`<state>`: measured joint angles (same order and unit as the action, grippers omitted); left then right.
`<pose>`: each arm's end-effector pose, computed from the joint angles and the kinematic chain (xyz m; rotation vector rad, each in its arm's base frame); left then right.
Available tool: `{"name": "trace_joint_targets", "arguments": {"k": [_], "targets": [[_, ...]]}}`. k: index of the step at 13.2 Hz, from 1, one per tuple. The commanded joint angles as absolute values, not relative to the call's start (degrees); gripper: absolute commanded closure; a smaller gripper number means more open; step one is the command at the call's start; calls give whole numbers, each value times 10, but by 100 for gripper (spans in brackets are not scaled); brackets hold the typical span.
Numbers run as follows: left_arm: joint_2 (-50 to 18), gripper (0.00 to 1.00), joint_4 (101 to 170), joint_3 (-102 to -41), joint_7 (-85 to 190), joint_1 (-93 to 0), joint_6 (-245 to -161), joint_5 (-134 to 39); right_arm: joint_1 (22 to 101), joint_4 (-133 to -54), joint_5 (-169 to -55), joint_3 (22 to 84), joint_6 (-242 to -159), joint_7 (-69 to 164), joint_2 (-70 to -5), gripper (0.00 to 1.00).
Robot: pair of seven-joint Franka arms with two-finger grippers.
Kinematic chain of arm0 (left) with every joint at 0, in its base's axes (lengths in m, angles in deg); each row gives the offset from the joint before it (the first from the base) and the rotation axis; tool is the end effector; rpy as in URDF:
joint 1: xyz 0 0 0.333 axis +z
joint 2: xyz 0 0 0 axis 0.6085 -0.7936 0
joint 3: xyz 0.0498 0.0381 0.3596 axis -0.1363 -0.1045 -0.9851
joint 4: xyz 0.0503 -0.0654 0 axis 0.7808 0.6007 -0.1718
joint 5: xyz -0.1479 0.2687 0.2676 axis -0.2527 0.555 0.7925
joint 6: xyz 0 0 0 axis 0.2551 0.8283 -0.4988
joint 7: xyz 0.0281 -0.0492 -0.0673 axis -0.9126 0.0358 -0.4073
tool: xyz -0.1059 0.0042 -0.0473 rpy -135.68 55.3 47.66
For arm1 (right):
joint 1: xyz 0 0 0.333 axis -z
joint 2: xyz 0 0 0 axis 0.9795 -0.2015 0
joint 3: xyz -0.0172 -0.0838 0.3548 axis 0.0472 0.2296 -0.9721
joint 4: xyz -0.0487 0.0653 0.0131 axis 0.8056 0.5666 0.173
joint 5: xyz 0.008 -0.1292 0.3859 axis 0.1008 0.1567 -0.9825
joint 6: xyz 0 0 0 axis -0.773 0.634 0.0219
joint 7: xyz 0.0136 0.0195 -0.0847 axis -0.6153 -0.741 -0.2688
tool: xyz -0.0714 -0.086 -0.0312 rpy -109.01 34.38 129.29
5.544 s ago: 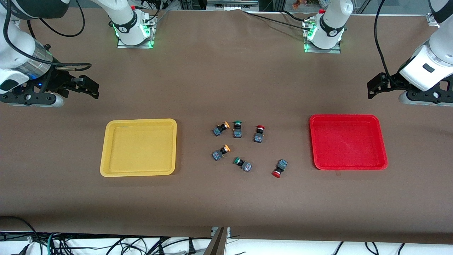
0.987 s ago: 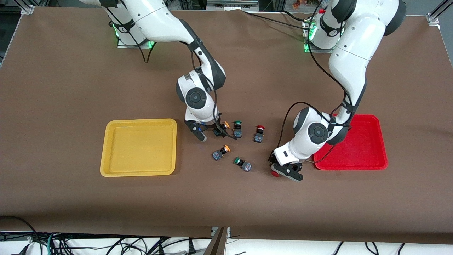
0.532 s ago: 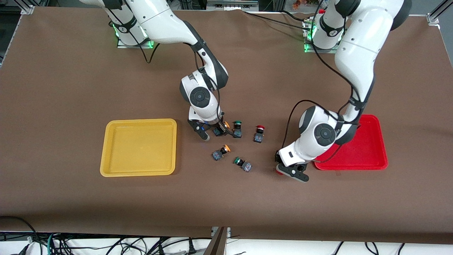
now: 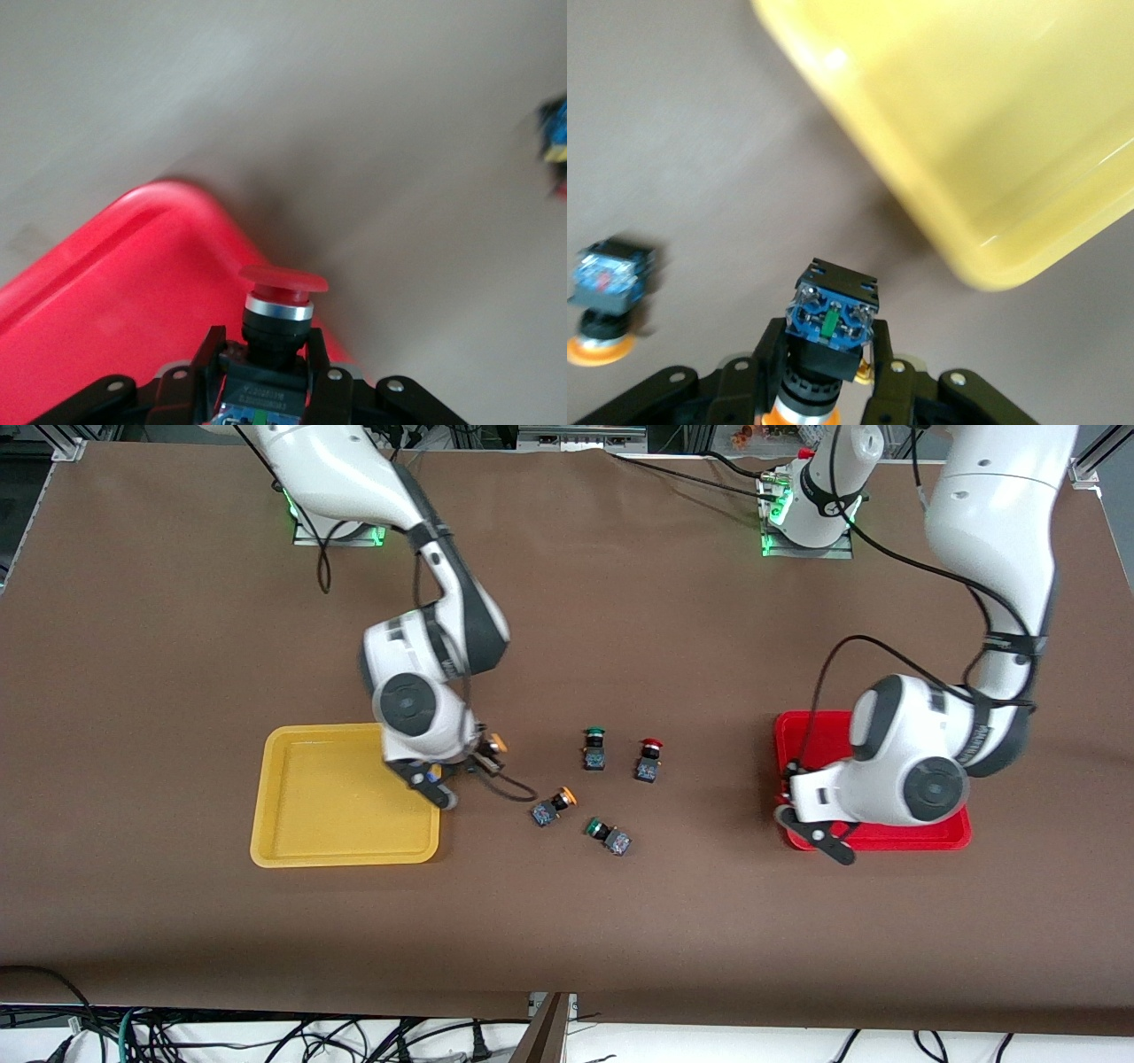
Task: Place red and yellow buttons in trays
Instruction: 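Carry both buttons to their matching trays and open both grippers, then move the right gripper to another orange button while the left gripper reaches red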
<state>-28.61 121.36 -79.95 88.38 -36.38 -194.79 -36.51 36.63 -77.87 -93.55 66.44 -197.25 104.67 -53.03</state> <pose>0.7214 -0.0872 0.2878 2.8384 -0.9726 -0.3382 0.6554 0.3540 0.3063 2.9733 -0.9120 -0.2473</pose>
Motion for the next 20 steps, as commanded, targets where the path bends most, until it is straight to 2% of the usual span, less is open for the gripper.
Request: {"name": "trace_joint_targets", "arguments": {"k": [1,3,4,5,6,7,9,10,14,17,20], "targets": [[-296,100,1227,-793,994,-320,-1947,-356,376,-801,-940,714,-1940,914,-523,61],[-304,99,1227,-793,1022,-312,-1950,-349,401,-818,-944,732,-1954,842,-528,60],[-305,90,1227,-794,1021,-314,-1950,-340,421,-834,-945,732,-1975,814,-528,60],[-305,50,1228,-793,1016,-318,-1950,-323,432,-853,-948,731,-1999,781,-528,59],[-304,16,1229,-793,1015,-319,-1951,-317,434,-876,-961,731,-2024,750,-528,55],[-300,0,1228,-789,1015,-320,-1952,-314,434,-895,-967,732,-2045,736,-526,46],[-286,0,1226,-777,1002,-323,-1964,-314,435,-893,-968,735,-2040,720,-521,26],[-283,0,1224,-761,948,-329,-1962,-320,437,-885,-975,735,-2029,723,-512,24],[-282,0,1216,-689,589,-364,-1990,-322,434,-782,-1033,725,-1958,839,-540,21],[-310,0,1223,-686,387,-425,-2118,-335,432,-696,-1057,666,-1985,980,-588,21],[-331,0,1226,-691,249,-475,-2168,-325,424,-618,-1056,629,-2048,1087,-650,21]]}}
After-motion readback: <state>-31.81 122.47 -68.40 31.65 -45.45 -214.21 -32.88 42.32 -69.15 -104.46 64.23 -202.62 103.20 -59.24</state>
